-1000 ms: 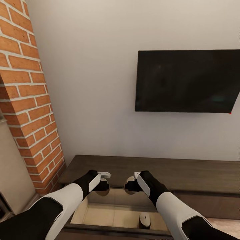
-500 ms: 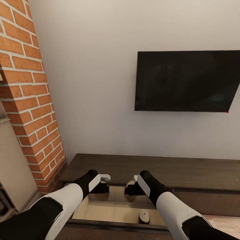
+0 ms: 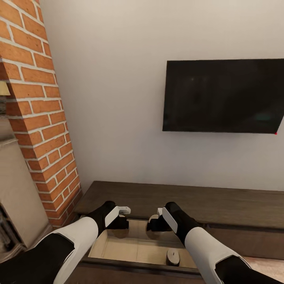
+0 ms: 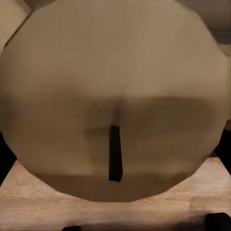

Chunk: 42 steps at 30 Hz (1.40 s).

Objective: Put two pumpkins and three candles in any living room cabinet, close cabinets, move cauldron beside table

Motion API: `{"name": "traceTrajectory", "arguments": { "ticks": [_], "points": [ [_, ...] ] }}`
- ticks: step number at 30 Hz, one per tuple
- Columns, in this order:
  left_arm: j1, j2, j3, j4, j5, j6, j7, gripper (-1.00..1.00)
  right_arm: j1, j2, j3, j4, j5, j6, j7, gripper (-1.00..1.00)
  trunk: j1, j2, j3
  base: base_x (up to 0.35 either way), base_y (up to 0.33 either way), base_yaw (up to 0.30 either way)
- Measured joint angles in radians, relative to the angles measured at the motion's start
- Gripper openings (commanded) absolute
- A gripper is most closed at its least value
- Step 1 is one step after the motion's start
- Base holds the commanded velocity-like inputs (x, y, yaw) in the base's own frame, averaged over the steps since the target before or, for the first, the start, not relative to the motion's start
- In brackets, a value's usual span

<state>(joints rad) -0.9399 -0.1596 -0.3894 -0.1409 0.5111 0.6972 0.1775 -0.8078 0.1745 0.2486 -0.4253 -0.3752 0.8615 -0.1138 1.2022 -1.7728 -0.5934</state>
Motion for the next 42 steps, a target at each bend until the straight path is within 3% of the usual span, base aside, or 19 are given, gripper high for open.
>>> {"name": "traceTrajectory", "arguments": {
  "ticks": [7, 8, 10, 13, 16, 42],
  "points": [
    [0.0, -0.001, 0.0, 0.0, 0.0, 0.0, 0.005, -1.0, 0.0, 0.0, 0.023, 0.001, 0.001, -0.013, -0.002, -1.0, 0.0, 0.0, -0.003, 0.0, 0.0, 0.156],
    [0.0, -0.001, 0.0, 0.0, 0.0, 0.0, 0.004, -1.0, 0.0, 0.0, 0.042, 0.001, 0.001, -0.015, -0.002, -1.0, 0.0, 0.0, -0.003, 0.0, 0.0, 0.016],
    [0.0, -0.002, 0.0, 0.0, -0.001, 0.0, 0.003, -1.0, 0.0, 0.0, 0.129, 0.0, -0.002, -0.017, 0.0, -1.0, 0.0, 0.0, -0.003, 0.0, 0.0, 0.007],
    [0.0, -0.002, 0.0, 0.0, -0.001, 0.0, 0.002, -1.0, 0.0, 0.0, 0.179, 0.0, -0.001, -0.017, 0.001, -1.0, 0.0, 0.0, -0.003, 0.0, 0.0, 0.003],
    [0.0, -0.005, 0.0, 0.0, -0.003, 0.0, 0.001, -1.0, 0.0, 0.0, 0.195, 0.001, -0.001, -0.017, 0.001, -1.0, 0.0, 0.0, -0.003, 0.0, 0.0, 0.001],
    [0.001, -0.014, -0.003, -0.006, -0.008, -0.001, -0.004, -1.0, 0.0, 0.0, 0.207, 0.001, -0.003, -0.019, 0.029, -1.0, 0.0, 0.0, -0.003, 0.0, 0.0, 0.0]
  ]
}}
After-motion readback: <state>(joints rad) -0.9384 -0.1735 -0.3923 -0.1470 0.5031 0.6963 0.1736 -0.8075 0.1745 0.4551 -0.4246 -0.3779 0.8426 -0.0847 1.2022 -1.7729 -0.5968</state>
